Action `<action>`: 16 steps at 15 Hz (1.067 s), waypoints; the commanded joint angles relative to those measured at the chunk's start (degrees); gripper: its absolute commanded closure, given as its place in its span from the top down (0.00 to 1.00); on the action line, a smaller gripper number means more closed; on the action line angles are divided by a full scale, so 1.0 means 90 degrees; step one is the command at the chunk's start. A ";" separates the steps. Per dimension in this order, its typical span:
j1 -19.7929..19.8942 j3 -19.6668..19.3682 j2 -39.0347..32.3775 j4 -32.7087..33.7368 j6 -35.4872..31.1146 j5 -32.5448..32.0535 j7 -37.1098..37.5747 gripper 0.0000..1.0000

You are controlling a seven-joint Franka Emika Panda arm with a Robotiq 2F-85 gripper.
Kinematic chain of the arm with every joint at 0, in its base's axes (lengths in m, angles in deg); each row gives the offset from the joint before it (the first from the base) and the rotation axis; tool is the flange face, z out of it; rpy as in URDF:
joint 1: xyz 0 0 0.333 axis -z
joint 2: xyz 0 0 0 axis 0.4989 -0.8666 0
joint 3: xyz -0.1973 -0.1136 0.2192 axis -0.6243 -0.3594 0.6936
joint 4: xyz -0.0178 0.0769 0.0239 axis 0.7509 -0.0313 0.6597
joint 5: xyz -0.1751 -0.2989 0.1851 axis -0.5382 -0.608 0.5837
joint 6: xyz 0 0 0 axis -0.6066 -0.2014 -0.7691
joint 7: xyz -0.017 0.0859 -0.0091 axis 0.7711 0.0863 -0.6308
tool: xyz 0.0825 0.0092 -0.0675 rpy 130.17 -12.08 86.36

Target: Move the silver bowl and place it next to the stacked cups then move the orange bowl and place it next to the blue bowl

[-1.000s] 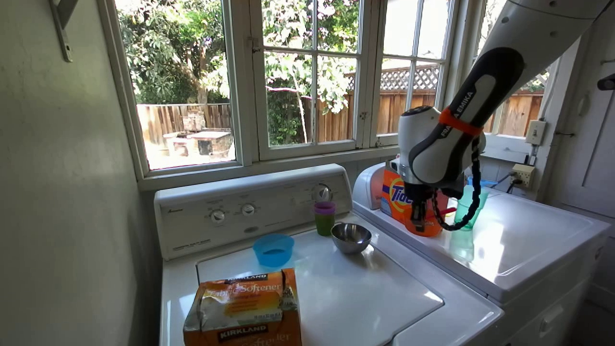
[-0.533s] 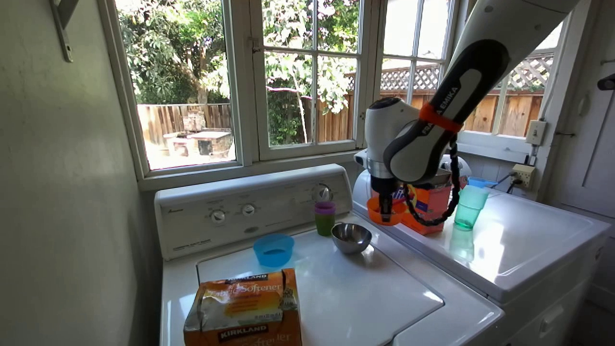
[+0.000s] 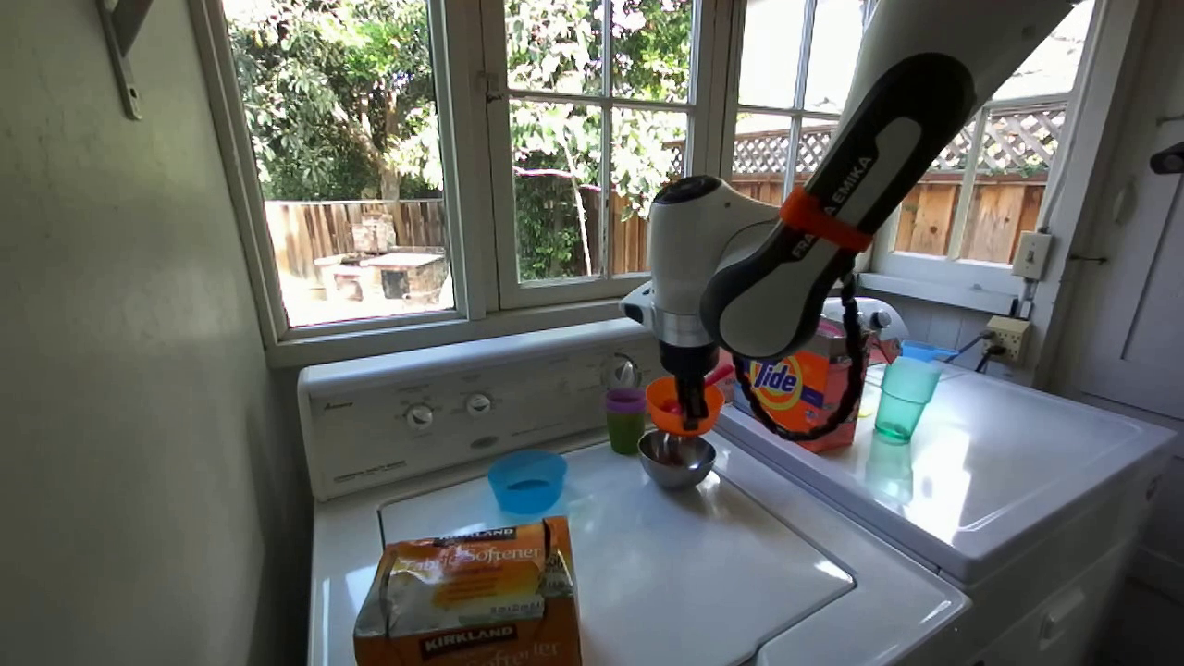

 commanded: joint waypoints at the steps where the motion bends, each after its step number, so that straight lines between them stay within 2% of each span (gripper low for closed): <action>1: -0.0113 0.0175 0.0375 -0.0204 0.0284 -0.0030 0.0014 0.01; 3: -0.0204 0.0279 0.0600 -0.0251 0.0421 -0.0036 0.0096 0.01; 5: -0.0357 0.0490 0.0665 -0.0149 0.0685 -0.0071 -0.0216 0.01; 9: -0.0589 0.0888 0.0611 0.0020 0.0612 0.0180 -0.0949 0.01; 10: -0.0505 0.0778 0.0540 0.0021 0.0439 0.0059 -0.0596 0.01; 11: -0.0549 0.0825 0.0541 0.0028 0.0438 0.0066 -0.0605 0.04; 16: -0.0568 0.0830 0.0420 0.0120 0.0557 0.0059 -0.0673 0.01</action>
